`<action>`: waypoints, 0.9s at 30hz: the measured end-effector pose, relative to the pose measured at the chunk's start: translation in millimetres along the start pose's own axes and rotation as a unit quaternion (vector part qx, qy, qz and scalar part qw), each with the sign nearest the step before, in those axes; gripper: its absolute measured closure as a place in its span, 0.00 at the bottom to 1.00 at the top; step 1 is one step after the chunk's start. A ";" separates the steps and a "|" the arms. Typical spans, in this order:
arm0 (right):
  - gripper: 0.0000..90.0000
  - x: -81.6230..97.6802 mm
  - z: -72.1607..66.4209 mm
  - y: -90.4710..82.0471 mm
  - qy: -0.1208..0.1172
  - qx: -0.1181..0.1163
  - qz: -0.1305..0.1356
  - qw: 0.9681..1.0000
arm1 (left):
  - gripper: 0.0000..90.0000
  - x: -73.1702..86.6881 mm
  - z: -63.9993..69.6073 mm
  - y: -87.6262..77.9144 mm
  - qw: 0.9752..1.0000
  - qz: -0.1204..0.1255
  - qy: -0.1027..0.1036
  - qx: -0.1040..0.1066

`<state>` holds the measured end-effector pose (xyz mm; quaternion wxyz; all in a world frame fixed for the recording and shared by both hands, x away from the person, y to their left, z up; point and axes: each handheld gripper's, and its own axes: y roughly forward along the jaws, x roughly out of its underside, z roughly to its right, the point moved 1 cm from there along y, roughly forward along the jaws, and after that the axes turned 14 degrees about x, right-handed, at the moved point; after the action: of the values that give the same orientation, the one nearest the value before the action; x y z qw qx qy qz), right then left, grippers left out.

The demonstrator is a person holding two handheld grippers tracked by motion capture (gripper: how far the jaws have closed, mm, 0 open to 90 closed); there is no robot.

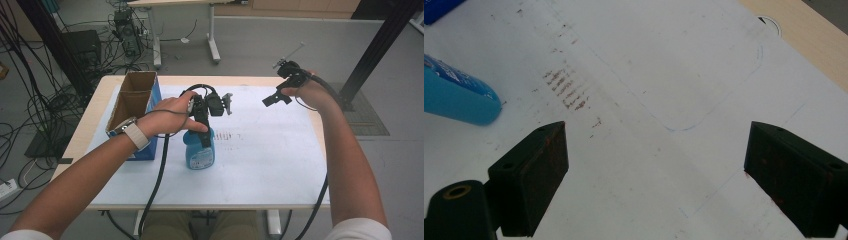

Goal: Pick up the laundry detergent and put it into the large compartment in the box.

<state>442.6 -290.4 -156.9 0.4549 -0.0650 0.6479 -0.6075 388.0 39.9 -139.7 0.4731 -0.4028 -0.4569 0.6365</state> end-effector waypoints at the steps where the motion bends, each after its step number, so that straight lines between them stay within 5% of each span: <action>1: 0.12 0.0 -0.1 0.0 0.000 0.000 0.000 1.000 | 0.09 0.0 -0.1 0.1 1.000 0.000 0.000 0.000; 27: 0.12 2.7 1.5 -2.4 0.003 0.002 0.000 1.000 | 0.09 2.0 -1.2 1.4 1.000 0.002 -0.003 0.002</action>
<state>440.9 -293.9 -156.0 0.4532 -0.0617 0.6481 -0.6089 388.3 41.8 -141.5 0.4709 -0.4013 -0.4562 0.6396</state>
